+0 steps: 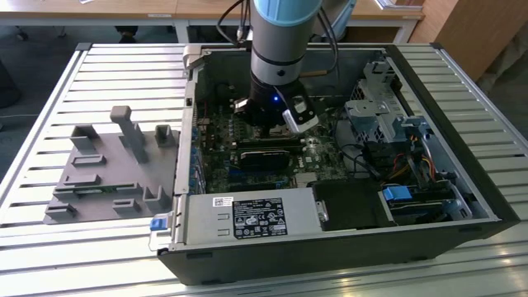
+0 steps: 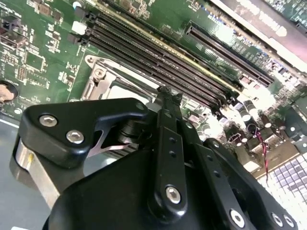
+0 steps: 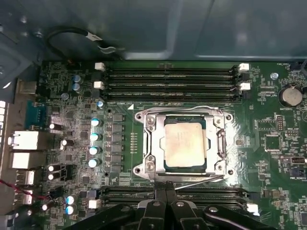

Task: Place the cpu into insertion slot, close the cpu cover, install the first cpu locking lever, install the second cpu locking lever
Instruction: 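Install the second cpu locking lever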

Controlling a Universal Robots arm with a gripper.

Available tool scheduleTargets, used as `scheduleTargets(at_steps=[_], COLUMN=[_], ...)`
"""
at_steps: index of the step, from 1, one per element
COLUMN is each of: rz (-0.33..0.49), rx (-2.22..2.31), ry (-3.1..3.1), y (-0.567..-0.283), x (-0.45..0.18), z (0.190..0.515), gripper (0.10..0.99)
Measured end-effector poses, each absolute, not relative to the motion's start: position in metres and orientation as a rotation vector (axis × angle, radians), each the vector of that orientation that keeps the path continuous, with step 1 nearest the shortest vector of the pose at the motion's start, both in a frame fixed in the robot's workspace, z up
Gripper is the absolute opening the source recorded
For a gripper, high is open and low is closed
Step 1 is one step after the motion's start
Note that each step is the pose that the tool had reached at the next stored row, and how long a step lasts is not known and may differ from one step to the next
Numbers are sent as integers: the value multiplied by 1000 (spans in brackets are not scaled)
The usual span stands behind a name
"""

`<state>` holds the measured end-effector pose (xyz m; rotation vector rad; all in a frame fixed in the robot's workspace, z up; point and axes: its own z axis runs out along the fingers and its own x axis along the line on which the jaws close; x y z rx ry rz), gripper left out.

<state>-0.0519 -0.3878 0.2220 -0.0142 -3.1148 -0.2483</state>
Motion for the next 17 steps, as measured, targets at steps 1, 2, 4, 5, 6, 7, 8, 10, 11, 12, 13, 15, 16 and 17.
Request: scheduleTargets(at_steps=[1, 2, 4, 5, 6, 7, 8, 10, 11, 12, 13, 15, 16, 17], rz=[-248, -249, -249, -250, -251, -254, -259, -272, -279, -286, -292, -306, -313, -321], rx=[-15, -18, -25, -29, -32, -32, -32, -32, -32, -32, -32, -32, -32, -32], ry=[-3115, -3115, -3115, -3115, -3115, -3115, -3114, -3113, -3113, -3112, -3111, -3110, -3109, -3108], y=[-388, -388, -388, -388, -388, -388, -389, -391, -392, -393, -394, -396, -398, -399], x=[-52, -52, -52, -52, -52, -53, -53, -54, -55, -55, -56, -58, -59, -61], z=[221, 220, 217, 216, 215, 215, 215, 214, 214, 214, 214, 214, 214, 214], gripper=[114, 114, 114, 114, 114, 114, 114, 114, 114, 114, 114, 114, 114, 114])
